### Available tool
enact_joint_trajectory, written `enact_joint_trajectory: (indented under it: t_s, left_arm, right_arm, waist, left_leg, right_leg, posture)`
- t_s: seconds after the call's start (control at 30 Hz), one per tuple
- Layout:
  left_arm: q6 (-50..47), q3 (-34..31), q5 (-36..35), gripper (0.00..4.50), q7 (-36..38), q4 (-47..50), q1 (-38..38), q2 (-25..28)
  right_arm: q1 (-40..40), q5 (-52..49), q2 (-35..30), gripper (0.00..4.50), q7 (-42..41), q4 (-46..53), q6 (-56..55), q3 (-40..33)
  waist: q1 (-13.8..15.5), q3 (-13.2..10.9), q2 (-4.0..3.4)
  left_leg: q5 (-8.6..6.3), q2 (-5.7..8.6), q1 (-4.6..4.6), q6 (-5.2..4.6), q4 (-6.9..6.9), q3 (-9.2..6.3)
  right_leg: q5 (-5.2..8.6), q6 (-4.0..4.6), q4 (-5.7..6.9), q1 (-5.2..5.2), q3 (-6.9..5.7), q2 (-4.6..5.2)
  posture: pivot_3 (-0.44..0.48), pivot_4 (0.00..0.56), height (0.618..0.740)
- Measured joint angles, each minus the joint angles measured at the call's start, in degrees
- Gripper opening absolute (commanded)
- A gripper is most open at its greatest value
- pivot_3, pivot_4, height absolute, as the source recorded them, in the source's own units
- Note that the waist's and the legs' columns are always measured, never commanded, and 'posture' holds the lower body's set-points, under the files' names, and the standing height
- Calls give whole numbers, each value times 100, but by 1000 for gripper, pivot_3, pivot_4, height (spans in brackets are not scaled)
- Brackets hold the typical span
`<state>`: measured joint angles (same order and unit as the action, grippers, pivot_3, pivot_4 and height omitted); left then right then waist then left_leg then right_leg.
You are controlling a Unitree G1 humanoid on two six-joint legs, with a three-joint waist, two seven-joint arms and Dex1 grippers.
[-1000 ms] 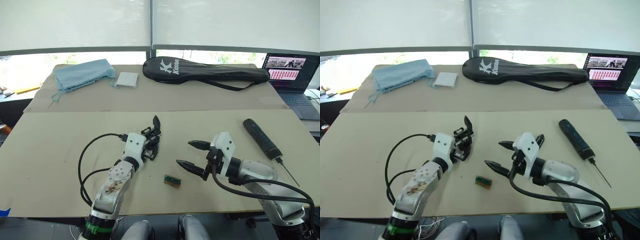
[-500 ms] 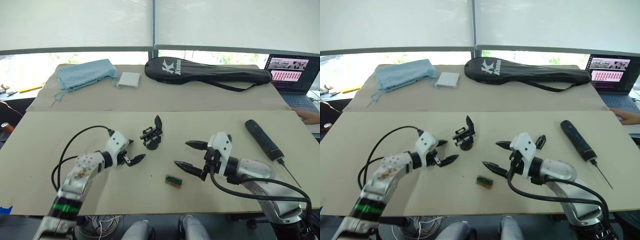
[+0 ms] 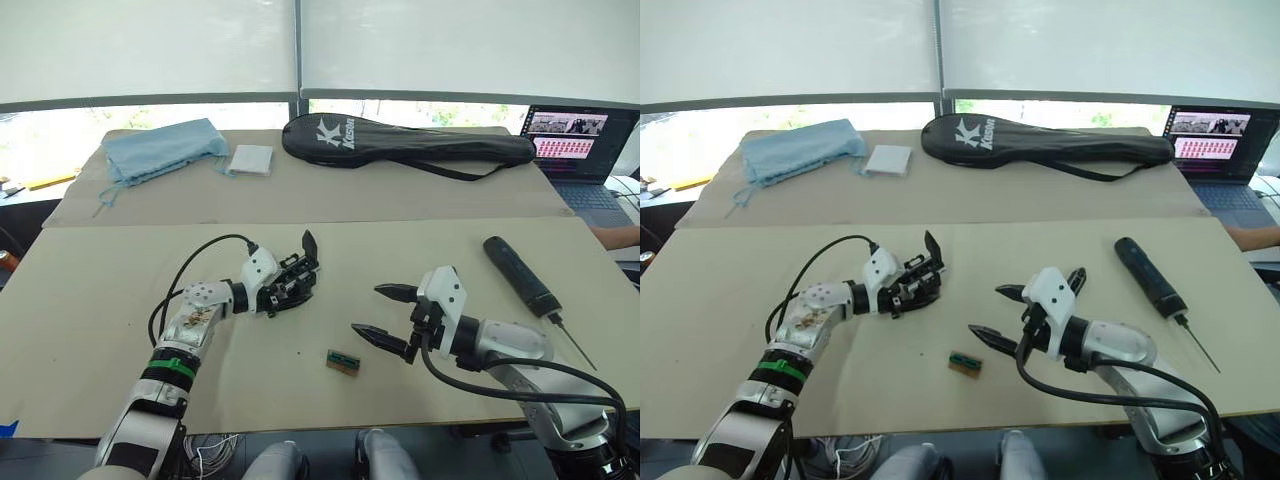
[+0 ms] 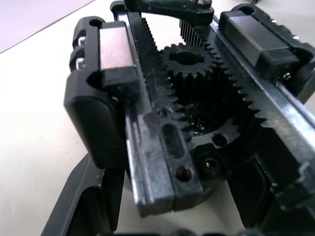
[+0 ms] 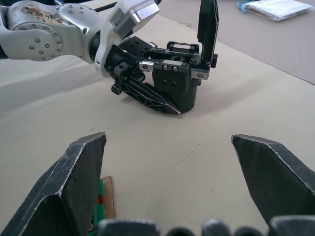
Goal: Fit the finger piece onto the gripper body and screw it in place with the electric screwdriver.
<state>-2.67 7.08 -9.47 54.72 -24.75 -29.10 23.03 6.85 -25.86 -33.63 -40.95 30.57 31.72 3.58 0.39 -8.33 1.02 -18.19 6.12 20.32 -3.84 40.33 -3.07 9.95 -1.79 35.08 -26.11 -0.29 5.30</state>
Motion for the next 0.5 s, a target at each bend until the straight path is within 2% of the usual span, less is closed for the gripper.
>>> enact_joint_trajectory:
  t_s: [0.13,0.3,0.4,0.5]
  left_arm:
    - [-863,-146,-162,2373,-811,1699,1060,-339]
    - [-2246,-282,295,2373,-2977,3319,1370,-1352]
    - [-2795,-238,637,2373,-4133,3886,1444,-2139]
    - [-3008,-15,924,2373,-4720,3843,1454,-2508]
  right_arm:
    - [139,9,102,4500,102,-44,0,3]
    - [87,9,62,4500,72,-6,0,8]
    - [-94,9,-2,4500,27,109,-6,5]
    - [-224,9,-21,4500,-1,167,-12,3]
  waist:
    - [-19,-1,1]
    - [106,-3,5]
    - [143,-3,5]
    - [180,-3,5]
  left_leg:
    - [-2,0,6,-4,0,-1]
    - [-4,4,19,-7,23,-3]
    - [-6,3,17,-9,24,-3]
    - [-5,2,17,-8,24,-2]
  right_leg:
    - [0,0,-1,-9,30,-5]
    - [-1,-3,-1,-5,27,-11]
    - [-1,-3,-3,-2,26,-11]
    - [-1,-3,0,-4,22,-13]
  posture:
    - [0,150,736]
    - [0,150,736]
    - [0,150,736]
    - [0,150,736]
